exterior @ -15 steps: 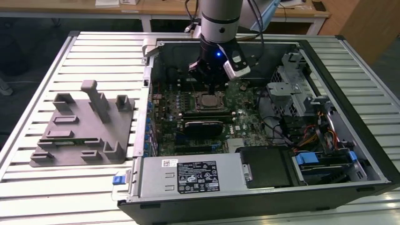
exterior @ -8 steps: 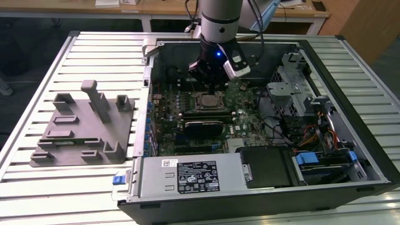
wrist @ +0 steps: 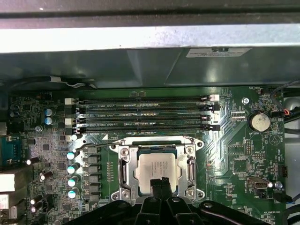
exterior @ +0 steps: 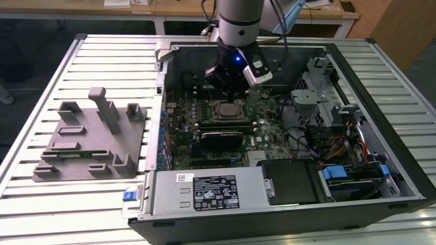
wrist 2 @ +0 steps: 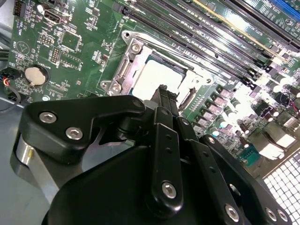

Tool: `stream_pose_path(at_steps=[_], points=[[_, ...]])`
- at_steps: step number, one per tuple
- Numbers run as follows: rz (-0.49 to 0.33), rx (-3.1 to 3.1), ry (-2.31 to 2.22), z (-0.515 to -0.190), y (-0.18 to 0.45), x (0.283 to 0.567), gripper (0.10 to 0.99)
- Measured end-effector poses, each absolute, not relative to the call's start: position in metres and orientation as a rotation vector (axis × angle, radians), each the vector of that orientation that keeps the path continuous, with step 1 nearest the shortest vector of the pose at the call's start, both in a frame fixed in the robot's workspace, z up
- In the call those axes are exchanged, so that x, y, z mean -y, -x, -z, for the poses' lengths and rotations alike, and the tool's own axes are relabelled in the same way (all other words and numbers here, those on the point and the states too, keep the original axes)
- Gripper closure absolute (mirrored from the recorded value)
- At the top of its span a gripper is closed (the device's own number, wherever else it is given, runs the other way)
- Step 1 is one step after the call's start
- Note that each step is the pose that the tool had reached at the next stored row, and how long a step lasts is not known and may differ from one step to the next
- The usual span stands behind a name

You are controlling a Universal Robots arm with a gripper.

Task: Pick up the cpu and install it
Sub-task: 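Install the first cpu locking lever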

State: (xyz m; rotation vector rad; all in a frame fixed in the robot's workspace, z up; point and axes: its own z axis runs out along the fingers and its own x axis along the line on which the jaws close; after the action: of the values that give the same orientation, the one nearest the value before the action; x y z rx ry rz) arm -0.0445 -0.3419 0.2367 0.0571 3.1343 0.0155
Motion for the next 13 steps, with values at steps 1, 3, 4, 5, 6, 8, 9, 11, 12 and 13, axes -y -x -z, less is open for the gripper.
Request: stream_pose_path(at_steps=[1, 3, 4, 5, 6, 8, 9, 11, 12, 13], points=[[-0.016, -3.134, -0.057, -0.237, 0.046, 0.342, 0.980], [-0.016, -3.134, -0.057, -0.237, 0.049, 0.342, 0.980], [-0.016, -3.134, -0.057, -0.237, 0.051, 0.342, 0.980], [-0.016, -3.134, -0.057, -0.237, 0.053, 0.342, 0.980], [-0.016, -3.134, -0.057, -0.237, 0.055, 0.342, 0.980], [-0.016, -3.134, -0.057, -0.237, 0.061, 0.342, 0.980], [-0.016, -3.134, -0.057, -0.237, 0.064, 0.342, 0.980], [-0.016, -3.134, -0.057, -0.237, 0.072, 0.342, 0.980], [-0.016, -3.134, -0.057, -0.237, 0.076, 0.342, 0.980], [-0.016, -3.134, -0.057, -0.237, 0.079, 0.342, 0.980]])
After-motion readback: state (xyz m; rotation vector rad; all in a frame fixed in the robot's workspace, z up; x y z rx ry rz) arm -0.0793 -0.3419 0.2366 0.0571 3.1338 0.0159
